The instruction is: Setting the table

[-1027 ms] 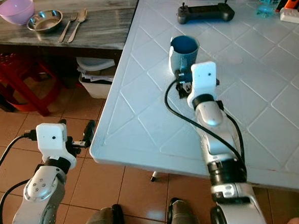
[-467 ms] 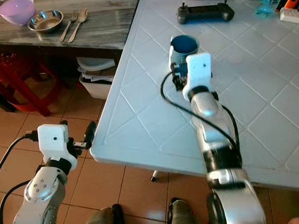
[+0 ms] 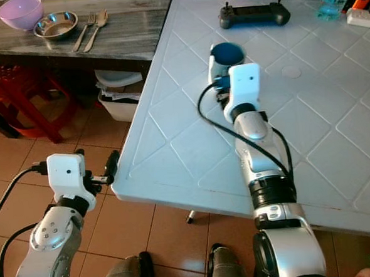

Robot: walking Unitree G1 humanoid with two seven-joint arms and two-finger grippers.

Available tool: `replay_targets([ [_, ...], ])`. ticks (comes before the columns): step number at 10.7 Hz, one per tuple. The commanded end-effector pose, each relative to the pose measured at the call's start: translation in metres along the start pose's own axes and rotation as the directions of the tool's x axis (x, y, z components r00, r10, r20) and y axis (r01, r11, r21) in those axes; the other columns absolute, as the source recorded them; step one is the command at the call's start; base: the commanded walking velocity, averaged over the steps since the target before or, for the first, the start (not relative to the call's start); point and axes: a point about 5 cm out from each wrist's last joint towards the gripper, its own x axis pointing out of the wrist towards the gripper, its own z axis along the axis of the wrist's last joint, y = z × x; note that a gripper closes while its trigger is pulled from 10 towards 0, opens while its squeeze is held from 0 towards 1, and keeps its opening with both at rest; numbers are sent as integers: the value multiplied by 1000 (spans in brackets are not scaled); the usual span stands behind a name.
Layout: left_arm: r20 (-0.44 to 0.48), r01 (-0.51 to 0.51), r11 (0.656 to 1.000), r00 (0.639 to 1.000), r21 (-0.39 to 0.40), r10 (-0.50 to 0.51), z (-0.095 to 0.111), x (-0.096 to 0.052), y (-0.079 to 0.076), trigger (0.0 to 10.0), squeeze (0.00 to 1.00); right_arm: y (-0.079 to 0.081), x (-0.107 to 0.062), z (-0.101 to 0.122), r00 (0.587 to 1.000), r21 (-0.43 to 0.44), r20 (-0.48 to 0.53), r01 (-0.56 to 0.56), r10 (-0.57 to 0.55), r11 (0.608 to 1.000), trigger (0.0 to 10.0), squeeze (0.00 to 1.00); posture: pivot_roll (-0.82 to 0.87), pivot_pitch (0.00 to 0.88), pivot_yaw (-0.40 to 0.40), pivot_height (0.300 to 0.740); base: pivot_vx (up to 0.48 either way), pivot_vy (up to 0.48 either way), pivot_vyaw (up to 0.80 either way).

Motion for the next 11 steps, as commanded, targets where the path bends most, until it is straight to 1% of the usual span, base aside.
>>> replay_targets([
  [1, -8, 1, 1000, 1000, 2, -1, 0, -3, 2, 10000, 0, -3, -1, -3, 1000, 9, -17, 14, -14, 1000, 0, 0, 37, 225, 55, 740, 0, 0, 0],
  [4, -7, 1, 1000, 1000, 0, -1, 0, -2, 2, 10000, 0, -9, -3, -6, 999, 18, -28, 37, -36, 999, 0, 0, 38, 225, 54, 740, 0, 0, 0],
  [6, -4, -7, 1000, 1000, -6, 7, 0, -2, 2, 10000, 0, -13, -11, -4, 998, 30, -1, 60, -60, 998, 0, 0, 37, 218, 51, 740, 0, 0, 0],
  [8, 7, -20, 1000, 1000, -4, 20, 0, -2, 4, 10000, 0, -12, -30, -3, 996, 35, 55, 67, -69, 997, 0, 0, 31, 193, 44, 740, 0, 0, 0],
  [9, 15, -27, 1000, 1000, 3, 27, 1, -2, 4, 10000, 0, -11, -39, -2, 995, 53, 77, 66, -70, 996, 0, 0, 31, 190, 43, 740, 0, 0, 0],
  [10, 18, -53, 999, 998, -8, 54, 0, -1, 7, 10000, 0, -7, -52, 6, 987, 67, 145, 53, -63, 996, 0, 0, 21, 148, 35, 740, 0, 480, 0],
  [11, 18, -85, 996, 996, -22, 85, 0, 1, 10, 10000, 0, -2, -61, 14, 982, 60, 186, 29, -40, 998, 0, 0, 16, 133, 36, 740, 0, 480, 0],
])
